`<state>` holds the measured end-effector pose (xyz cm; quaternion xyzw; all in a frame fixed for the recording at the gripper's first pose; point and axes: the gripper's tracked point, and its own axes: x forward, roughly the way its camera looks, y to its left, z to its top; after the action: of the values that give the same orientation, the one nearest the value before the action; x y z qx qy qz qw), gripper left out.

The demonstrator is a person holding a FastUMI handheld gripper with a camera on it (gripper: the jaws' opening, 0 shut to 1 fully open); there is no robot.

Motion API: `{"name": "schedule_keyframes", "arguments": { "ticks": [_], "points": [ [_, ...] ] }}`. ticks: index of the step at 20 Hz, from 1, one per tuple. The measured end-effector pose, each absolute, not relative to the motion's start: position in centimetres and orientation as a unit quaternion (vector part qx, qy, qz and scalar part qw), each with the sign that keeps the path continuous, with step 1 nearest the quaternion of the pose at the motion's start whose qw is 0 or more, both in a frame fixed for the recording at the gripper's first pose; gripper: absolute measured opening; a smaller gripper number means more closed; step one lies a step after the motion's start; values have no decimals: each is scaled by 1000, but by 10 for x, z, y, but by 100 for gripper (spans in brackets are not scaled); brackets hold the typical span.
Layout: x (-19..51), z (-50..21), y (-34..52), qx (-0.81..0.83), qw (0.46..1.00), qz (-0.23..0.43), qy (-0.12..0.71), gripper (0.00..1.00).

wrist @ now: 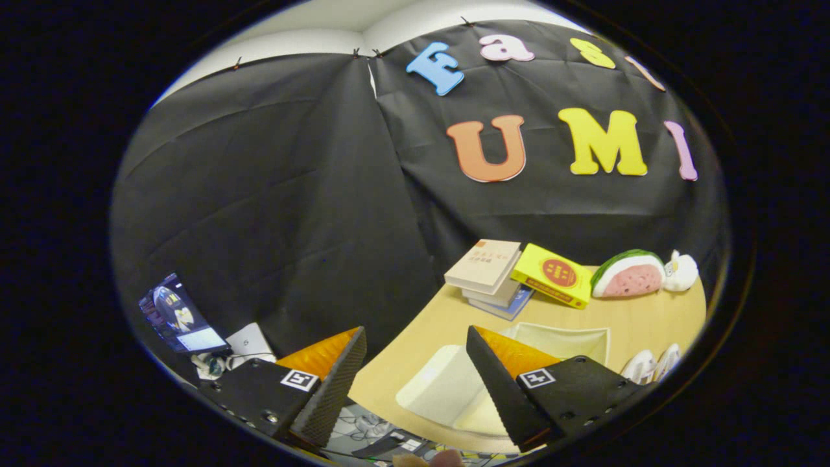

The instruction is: Open the storage box then place both shoes into the box .Put the left shoe in first, then the right shoe, with the right side of both shoes facing outward in a uniform manner.

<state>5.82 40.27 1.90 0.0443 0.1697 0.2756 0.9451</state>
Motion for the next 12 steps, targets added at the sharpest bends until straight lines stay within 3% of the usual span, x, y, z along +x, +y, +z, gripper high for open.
{"name": "schedule_keyframes", "arguments": {
  "ticks": [6, 12],
  "points": [
    [55, 19, 291, 17, 968, 212, 134, 96],
    [47, -24, 145, 6, 978, 133, 163, 96]
  ]
}}
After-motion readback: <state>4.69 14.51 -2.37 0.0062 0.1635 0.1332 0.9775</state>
